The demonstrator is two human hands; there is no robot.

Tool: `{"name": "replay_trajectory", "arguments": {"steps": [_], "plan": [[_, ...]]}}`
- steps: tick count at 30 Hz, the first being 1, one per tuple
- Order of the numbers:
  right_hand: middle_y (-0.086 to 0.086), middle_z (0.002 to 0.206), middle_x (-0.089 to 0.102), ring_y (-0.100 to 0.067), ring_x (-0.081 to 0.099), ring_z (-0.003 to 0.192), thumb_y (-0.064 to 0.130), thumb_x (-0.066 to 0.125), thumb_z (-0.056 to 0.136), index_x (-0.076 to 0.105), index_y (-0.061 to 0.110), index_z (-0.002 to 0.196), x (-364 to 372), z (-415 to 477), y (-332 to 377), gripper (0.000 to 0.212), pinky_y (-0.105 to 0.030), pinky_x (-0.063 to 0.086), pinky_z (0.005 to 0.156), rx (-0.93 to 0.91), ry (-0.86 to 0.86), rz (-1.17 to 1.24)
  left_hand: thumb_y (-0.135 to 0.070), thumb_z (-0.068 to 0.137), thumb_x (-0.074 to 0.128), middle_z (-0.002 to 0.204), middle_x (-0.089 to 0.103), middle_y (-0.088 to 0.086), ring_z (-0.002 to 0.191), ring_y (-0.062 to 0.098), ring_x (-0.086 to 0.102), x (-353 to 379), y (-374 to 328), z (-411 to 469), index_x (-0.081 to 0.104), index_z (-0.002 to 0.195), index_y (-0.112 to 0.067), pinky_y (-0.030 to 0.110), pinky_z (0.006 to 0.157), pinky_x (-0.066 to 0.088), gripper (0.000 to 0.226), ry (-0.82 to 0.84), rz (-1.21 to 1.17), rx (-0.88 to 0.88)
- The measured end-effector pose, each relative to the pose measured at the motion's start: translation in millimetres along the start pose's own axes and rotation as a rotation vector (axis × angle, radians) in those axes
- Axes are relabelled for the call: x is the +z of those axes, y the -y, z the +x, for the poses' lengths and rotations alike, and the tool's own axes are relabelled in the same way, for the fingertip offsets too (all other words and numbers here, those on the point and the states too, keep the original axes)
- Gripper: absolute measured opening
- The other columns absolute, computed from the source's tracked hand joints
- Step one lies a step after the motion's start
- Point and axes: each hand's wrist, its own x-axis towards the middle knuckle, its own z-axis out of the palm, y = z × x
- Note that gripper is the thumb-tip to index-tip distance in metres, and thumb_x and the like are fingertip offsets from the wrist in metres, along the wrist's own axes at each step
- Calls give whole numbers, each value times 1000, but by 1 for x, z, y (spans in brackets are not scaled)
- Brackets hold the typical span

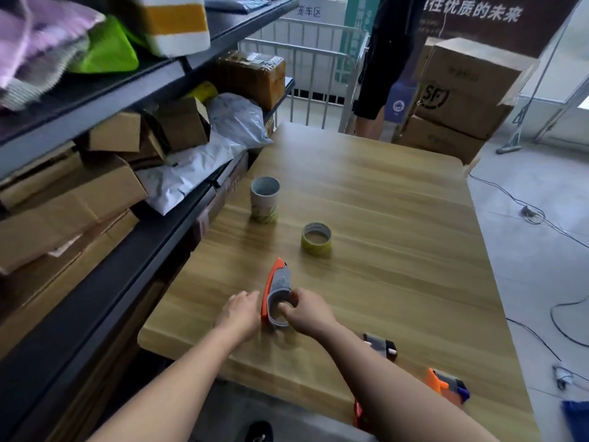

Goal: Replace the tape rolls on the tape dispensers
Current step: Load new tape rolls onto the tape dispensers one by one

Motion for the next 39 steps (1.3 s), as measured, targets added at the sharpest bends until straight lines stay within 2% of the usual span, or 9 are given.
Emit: {"name": "replay_trajectory", "arguments": {"steps": [8,11,15,20,24,27,31,34,39], "plan": [[-9,104,68,-22,62,90,32,52,93,68,14,103,18,33,11,26,-31,48,77,99,176,259,-25,79,70,124,63,5,114,24,58,-3,-4,21,50,132,-29,21,85,44,57,286,-301,119],[-14,85,64,-24,58,70,31,57,91,66,5,91,20,42,6,27,-37,46,68,234,170,545,0,90,50,119,66,11,108,18,60,-1,-14,20,61,122,-14,29,95,48,37,264,-777,64],[-16,82,61,-21,55,64,27,64,90,65,7,85,7,54,-7,21,-31,41,58,360,41,750,18,83,37,95,64,12,71,18,57,-3,-40,27,57,113,-11,21,52,46,46,251,-1100,-135],[-22,76,63,-25,62,40,-3,57,87,58,-3,98,-32,56,-28,12,-29,49,34,366,8,1019,14,81,59,103,56,13,78,18,56,-17,-78,38,46,114,-6,29,62,48,41,80,-1192,-79],[-19,73,68,-32,66,53,11,61,92,59,-6,103,-55,59,-42,21,-44,57,61,253,-25,1216,16,80,59,105,59,9,72,11,55,-33,-110,51,51,114,-5,14,54,48,41,56,-1164,72],[-8,63,69,-21,66,44,19,61,93,61,-2,102,-71,62,-52,22,-26,52,43,252,-100,1225,6,87,55,104,65,10,75,9,59,-34,-124,67,57,107,-9,10,55,47,25,60,-1090,85],[-9,78,64,-16,64,50,22,58,96,59,-1,109,-87,71,-66,27,-17,45,34,293,-226,1229,-10,88,59,118,63,11,101,23,59,-25,-123,102,60,115,-14,34,93,49,27,12,-662,34],[-12,94,66,-20,64,72,27,57,96,61,4,109,-90,78,-76,27,-21,51,45,296,-264,1192,-19,88,59,136,49,7,122,26,50,-16,-123,127,53,129,-20,34,104,40,42,14,-330,57],[-11,91,69,-22,67,76,31,58,95,65,6,96,-86,91,-95,25,-32,57,66,309,-303,1158,-12,89,51,160,4,4,143,32,13,-4,-131,160,32,143,-32,44,114,26,60,58,29,91]]}}
